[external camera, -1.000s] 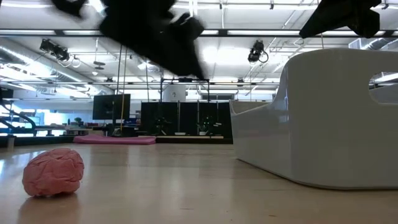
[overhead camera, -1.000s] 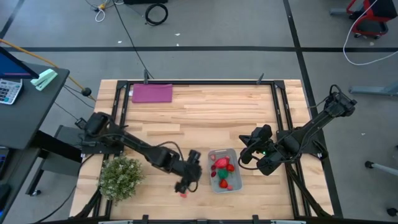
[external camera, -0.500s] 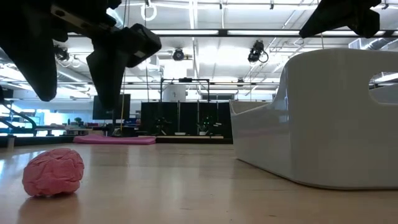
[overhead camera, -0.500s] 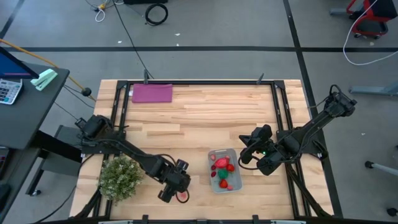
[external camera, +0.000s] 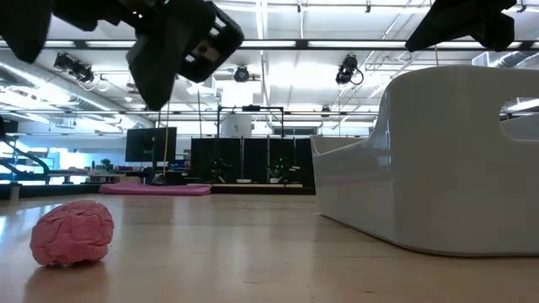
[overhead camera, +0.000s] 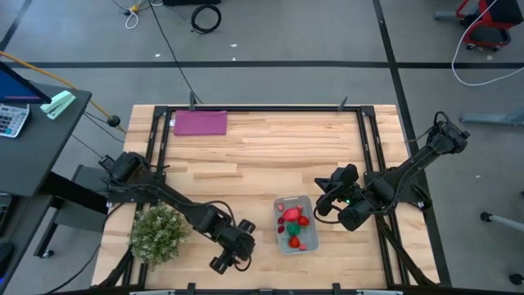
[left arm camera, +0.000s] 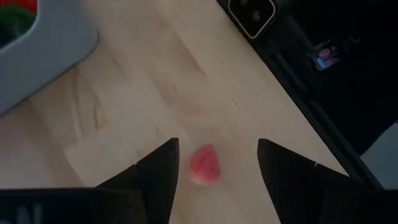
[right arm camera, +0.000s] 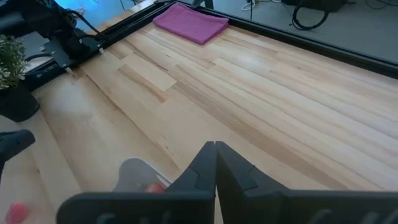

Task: Pick and placing Produce into tupperware
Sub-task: Put the pink peach into the gray bin

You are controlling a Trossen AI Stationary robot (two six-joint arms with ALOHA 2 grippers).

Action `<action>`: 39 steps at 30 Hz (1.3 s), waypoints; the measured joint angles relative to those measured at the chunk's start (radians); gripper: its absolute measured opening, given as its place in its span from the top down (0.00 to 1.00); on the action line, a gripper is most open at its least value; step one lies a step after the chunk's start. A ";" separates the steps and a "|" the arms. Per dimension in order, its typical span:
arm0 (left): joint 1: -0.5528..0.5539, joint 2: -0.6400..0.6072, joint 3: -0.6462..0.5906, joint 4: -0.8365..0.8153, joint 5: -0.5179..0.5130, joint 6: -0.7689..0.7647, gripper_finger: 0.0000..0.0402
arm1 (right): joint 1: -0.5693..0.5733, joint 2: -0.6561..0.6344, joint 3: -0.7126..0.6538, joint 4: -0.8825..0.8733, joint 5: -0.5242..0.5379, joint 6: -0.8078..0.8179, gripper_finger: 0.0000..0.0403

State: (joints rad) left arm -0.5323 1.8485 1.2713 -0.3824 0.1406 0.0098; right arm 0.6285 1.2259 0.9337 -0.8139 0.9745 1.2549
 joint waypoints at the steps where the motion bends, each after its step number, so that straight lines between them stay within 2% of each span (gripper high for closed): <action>1: 0.000 0.006 0.000 0.010 0.001 0.006 0.45 | 0.000 0.000 0.000 0.000 0.000 0.000 0.98; 8: 0.015 0.074 -0.002 0.016 0.099 0.000 0.45 | 0.000 0.000 0.000 0.000 0.000 0.000 0.98; 23: 0.048 0.085 -0.001 0.004 0.074 0.020 0.48 | 0.000 0.000 0.000 0.000 0.000 -0.001 0.98; 39: 0.046 0.092 0.000 0.021 0.073 -0.039 0.48 | 0.010 0.005 0.000 0.044 -0.014 0.004 0.98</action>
State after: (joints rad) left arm -0.4862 1.9404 1.2711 -0.3617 0.2134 -0.0293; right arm 0.6384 1.2304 0.9340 -0.7700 0.9604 1.2586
